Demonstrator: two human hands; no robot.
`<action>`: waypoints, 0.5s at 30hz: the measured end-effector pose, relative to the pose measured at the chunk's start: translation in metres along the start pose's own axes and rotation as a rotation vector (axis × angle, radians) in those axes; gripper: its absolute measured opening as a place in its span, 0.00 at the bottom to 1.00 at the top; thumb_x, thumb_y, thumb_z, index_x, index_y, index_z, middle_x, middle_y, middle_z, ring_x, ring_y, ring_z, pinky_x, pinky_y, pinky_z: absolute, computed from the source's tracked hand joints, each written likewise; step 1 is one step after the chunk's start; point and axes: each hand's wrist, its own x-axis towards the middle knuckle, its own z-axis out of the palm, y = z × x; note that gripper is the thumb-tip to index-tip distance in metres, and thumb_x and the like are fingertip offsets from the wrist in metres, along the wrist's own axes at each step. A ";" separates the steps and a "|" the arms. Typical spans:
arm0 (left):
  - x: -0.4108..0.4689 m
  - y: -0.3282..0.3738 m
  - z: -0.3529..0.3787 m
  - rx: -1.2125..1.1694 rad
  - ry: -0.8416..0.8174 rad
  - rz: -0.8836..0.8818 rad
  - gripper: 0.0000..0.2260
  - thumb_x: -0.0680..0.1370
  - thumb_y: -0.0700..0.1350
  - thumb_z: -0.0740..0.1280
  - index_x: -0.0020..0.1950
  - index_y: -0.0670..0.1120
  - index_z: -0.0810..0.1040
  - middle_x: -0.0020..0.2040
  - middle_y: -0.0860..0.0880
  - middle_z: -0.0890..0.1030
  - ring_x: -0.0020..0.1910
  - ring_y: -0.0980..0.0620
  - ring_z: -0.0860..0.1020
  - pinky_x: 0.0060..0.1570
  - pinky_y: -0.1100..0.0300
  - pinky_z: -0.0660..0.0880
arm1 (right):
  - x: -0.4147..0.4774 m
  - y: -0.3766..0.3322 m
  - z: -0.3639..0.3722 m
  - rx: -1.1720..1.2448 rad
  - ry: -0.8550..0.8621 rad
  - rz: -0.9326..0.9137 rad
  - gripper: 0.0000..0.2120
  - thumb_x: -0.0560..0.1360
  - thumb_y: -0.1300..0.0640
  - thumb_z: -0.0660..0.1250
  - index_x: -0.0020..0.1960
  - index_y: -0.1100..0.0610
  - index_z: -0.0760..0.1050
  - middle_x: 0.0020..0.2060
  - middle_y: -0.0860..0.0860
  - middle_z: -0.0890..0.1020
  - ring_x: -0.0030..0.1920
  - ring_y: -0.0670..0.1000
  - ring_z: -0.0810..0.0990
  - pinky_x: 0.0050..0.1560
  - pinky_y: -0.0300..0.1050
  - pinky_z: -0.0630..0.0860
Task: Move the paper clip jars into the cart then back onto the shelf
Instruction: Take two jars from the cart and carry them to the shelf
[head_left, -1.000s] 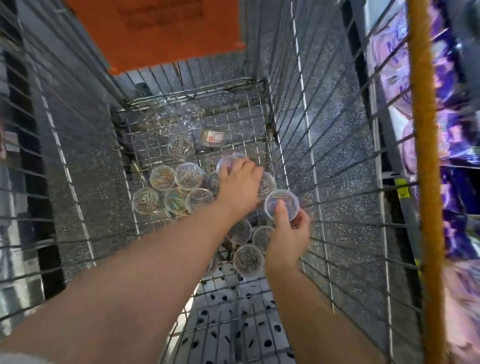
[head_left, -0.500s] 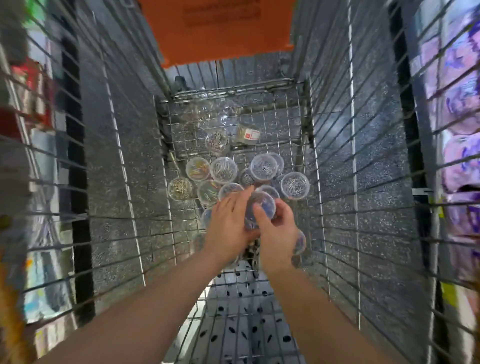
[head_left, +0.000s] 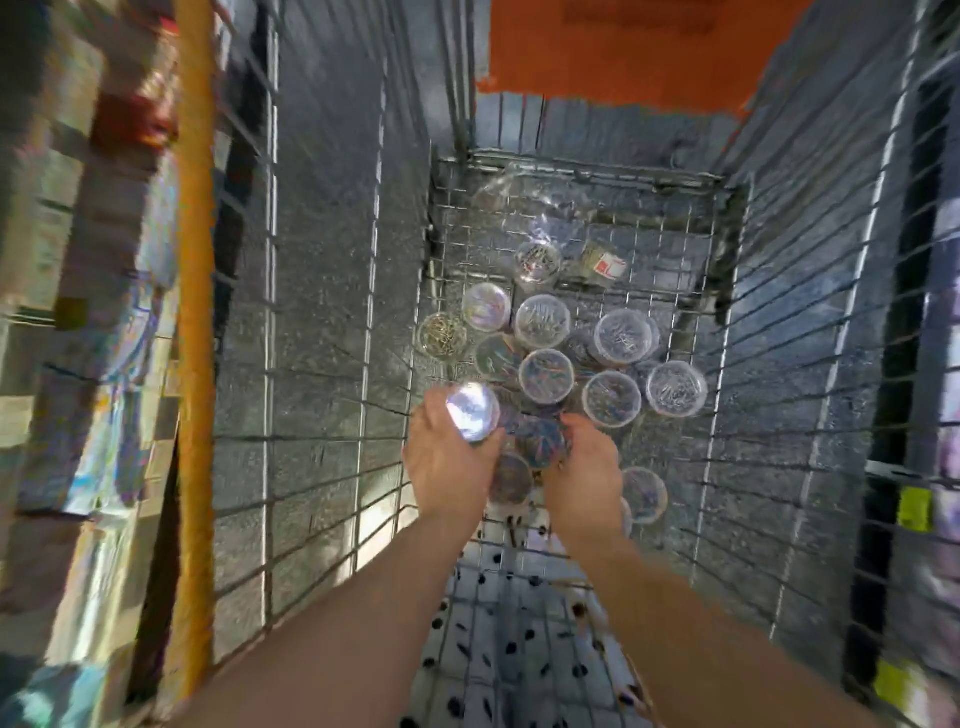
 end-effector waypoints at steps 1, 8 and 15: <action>-0.001 -0.003 0.001 0.004 0.011 -0.001 0.34 0.69 0.52 0.74 0.70 0.46 0.64 0.63 0.44 0.71 0.61 0.43 0.70 0.58 0.53 0.63 | 0.002 0.002 0.000 -0.130 -0.048 -0.044 0.19 0.75 0.60 0.62 0.66 0.54 0.70 0.59 0.53 0.77 0.60 0.56 0.73 0.55 0.48 0.71; -0.018 -0.019 0.008 -0.064 -0.032 -0.031 0.35 0.69 0.52 0.73 0.71 0.46 0.62 0.66 0.44 0.70 0.65 0.43 0.68 0.64 0.47 0.64 | 0.010 0.003 -0.002 -0.467 -0.138 -0.180 0.26 0.77 0.53 0.62 0.72 0.47 0.58 0.68 0.47 0.70 0.67 0.54 0.64 0.61 0.51 0.63; -0.019 -0.021 0.009 -0.039 -0.059 -0.059 0.35 0.69 0.53 0.74 0.70 0.49 0.61 0.65 0.47 0.70 0.65 0.48 0.68 0.65 0.50 0.62 | 0.011 0.005 -0.007 -0.528 -0.190 -0.318 0.37 0.72 0.44 0.69 0.74 0.44 0.54 0.68 0.45 0.68 0.67 0.54 0.62 0.65 0.51 0.59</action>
